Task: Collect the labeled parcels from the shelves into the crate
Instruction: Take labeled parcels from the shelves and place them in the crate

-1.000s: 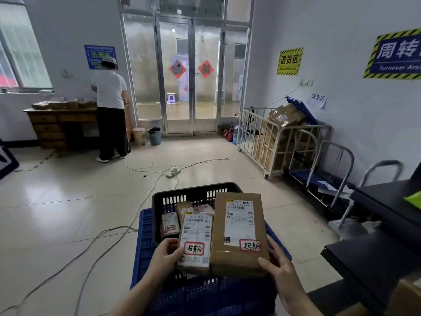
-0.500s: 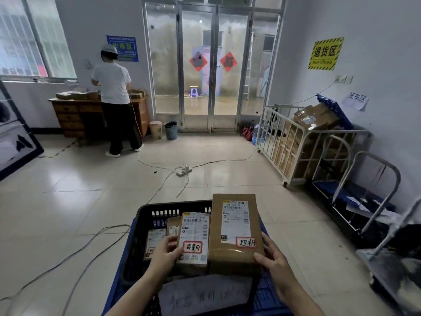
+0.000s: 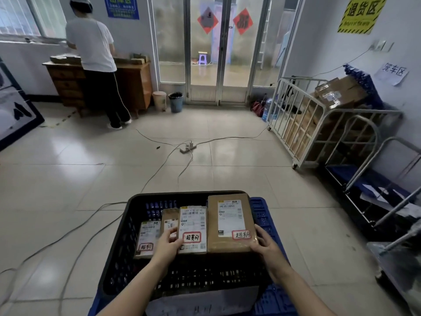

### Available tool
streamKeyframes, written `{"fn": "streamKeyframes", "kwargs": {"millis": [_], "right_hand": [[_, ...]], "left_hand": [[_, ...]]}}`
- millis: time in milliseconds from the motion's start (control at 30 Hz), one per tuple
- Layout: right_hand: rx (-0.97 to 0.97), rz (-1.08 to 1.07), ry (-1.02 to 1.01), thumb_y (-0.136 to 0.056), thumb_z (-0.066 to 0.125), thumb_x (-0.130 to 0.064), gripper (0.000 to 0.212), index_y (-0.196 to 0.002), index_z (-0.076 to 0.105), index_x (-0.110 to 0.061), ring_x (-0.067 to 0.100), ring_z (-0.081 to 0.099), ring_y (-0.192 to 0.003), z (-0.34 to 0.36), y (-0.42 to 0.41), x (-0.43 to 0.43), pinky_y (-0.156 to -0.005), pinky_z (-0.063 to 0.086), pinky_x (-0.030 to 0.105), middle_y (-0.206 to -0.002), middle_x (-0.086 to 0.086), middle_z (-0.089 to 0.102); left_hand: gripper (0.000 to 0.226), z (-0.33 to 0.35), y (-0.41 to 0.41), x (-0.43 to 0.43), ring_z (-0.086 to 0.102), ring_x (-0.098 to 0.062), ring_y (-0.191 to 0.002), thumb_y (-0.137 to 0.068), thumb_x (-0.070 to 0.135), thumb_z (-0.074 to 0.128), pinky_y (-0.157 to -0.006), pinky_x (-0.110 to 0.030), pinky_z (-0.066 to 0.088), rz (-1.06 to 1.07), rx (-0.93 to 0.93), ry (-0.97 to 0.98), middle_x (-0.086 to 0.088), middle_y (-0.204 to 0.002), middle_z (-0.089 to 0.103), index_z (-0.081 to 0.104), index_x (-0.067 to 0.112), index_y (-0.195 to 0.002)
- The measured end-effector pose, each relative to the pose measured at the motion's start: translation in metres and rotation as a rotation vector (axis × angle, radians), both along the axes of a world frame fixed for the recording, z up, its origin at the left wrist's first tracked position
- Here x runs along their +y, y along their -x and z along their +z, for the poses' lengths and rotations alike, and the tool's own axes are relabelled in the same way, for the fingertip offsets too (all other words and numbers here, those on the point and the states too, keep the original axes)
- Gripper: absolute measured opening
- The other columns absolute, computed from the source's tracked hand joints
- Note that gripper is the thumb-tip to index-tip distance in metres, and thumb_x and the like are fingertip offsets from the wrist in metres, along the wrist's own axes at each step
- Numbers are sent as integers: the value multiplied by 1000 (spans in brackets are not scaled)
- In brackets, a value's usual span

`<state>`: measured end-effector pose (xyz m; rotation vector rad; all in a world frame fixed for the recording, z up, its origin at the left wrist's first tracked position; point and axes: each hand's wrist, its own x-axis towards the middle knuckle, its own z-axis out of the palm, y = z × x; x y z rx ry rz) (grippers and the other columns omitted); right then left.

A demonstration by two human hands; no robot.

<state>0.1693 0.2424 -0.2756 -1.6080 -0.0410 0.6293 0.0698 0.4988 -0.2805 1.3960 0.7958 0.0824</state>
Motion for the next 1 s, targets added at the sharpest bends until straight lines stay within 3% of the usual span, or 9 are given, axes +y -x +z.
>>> {"fn": "streamKeyframes", "kwargs": {"millis": [133,267,433,500,633,867,1000], "right_hand": [[21,7,62,-88,52,-1,59,-139,36,-27,22,54,-114,-9,-28,13,-95,46,38,-126,6,55],[30,30,126,-88,52,0,61,-140,33,-26,20,54,-113,-20,-55,28,-99,45,43,-127,4,54],[48,67,207,-87,52,2,63,-140,32,-26,12,52,-109,-36,-79,42,-89,49,34,-130,3,50],[52,73,269,-87,51,2,64,-141,31,-26,14,50,-110,-45,-83,46,-89,50,33,-133,5,49],[-34,60,476,-92,47,-2,63,-146,20,-18,19,46,-121,-54,-81,53,-98,42,32,-141,8,43],[-313,175,813,-98,36,-12,55,-148,12,-15,24,11,-143,-68,-78,71,-113,21,34,-156,9,6],[-320,199,882,-98,34,-12,52,-147,15,-14,26,11,-143,-65,-84,70,-111,25,34,-156,10,2]], "left_hand": [[41,-18,-31,13,65,-28,-84,-90,-5,51,-68,-33,54,-19,53,11,-19,-104,63,46,5,-129],[42,-35,-58,22,66,-27,-84,-90,-4,52,-67,-32,55,-20,116,-3,-18,-105,63,47,7,-130],[41,-55,-81,33,66,-22,-81,-91,4,53,-53,-27,50,-44,201,-43,-14,-111,64,45,13,-130],[41,-63,-89,35,66,-23,-82,-91,2,52,-58,-32,54,-45,228,-38,-14,-110,62,44,12,-130],[45,-77,-105,32,64,-30,-98,-90,1,54,-85,-48,55,-68,261,-13,-19,-117,60,41,8,-132],[53,-82,-124,29,61,-27,-105,-92,4,50,-85,-40,54,-111,354,-104,-14,-125,58,32,10,-141],[50,-83,-125,31,61,-26,-106,-91,4,50,-85,-36,52,-192,391,-144,-12,-126,59,36,11,-139]]}}
